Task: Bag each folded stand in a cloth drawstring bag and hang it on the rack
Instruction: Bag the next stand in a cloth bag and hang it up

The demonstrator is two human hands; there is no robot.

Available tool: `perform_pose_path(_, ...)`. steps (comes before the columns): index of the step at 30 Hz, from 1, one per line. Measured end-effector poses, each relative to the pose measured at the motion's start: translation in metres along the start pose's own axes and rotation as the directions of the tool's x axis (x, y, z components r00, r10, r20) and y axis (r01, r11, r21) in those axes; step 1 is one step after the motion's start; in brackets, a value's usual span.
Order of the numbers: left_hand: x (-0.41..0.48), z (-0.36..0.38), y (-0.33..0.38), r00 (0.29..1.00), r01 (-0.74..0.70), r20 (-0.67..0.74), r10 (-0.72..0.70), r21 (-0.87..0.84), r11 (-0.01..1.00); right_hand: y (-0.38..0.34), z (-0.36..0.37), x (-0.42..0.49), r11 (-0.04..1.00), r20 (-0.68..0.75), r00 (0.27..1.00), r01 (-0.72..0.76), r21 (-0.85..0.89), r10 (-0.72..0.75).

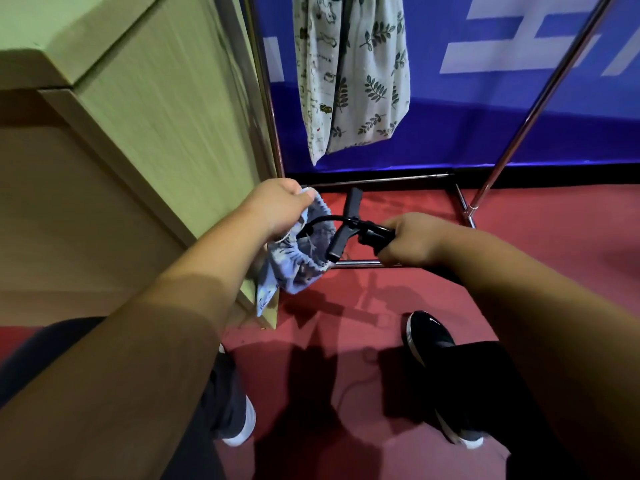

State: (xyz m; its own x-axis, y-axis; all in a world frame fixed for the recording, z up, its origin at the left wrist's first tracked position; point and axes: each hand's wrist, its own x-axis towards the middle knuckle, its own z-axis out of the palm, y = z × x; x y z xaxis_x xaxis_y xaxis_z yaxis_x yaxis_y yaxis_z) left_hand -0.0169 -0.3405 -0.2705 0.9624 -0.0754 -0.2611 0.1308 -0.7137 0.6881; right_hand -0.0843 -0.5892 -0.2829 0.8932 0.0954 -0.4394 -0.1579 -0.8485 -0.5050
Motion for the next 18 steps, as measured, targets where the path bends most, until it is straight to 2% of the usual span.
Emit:
perform_pose_path(3,-0.005,0.002,0.006,0.995,-0.079,0.061,0.074,0.082,0.993,-0.002,0.001,0.001,0.997,-0.009,1.000,-0.029,-0.077,0.028)
perform_pose_path(7,-0.011,0.009,0.014,0.983,-0.096,0.156,0.094,0.005,0.995,-0.004,0.000,0.004,0.976,-0.053,0.994,-0.101,-0.192,0.093)
perform_pose_path(14,-0.006,0.017,0.014,0.999,-0.021,0.036,0.019,0.051,0.998,-0.017,0.000,0.002,0.986,0.013,0.997,0.075,-0.148,-0.074)
perform_pose_path(18,-0.002,0.019,0.013,1.000,-0.017,-0.024,0.018,0.055,0.998,-0.014,0.004,0.004,0.993,0.082,0.993,0.094,-0.069,-0.088)
